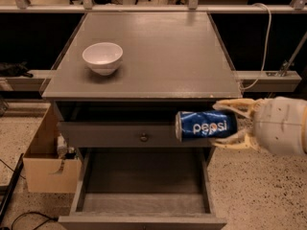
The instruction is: Pick pepsi can from middle drawer and place on counter
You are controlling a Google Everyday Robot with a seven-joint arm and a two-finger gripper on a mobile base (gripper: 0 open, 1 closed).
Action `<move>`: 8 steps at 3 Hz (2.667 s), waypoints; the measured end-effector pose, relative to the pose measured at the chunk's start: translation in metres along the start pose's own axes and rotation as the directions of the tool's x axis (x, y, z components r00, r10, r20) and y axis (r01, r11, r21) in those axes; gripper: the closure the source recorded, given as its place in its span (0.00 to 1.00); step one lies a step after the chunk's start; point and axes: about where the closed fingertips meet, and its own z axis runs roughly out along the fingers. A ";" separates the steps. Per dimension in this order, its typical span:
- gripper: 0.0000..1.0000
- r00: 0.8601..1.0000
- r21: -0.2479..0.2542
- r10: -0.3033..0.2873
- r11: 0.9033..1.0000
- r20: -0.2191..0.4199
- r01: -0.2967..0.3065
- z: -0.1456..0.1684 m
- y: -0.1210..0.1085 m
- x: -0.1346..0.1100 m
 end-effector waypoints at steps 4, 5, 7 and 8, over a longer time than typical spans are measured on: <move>1.00 0.998 -0.041 -0.055 0.998 -0.040 0.053 0.111 -0.146 0.047; 1.00 0.998 -0.041 -0.052 0.998 -0.042 0.051 0.109 -0.144 0.048; 1.00 0.996 -0.079 -0.087 0.993 -0.017 0.086 0.147 -0.167 0.046; 1.00 0.996 -0.108 -0.089 0.990 -0.023 0.086 0.175 -0.184 0.059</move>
Offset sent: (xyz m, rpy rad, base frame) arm 0.2131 0.0105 0.0064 -0.0971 0.0121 0.0544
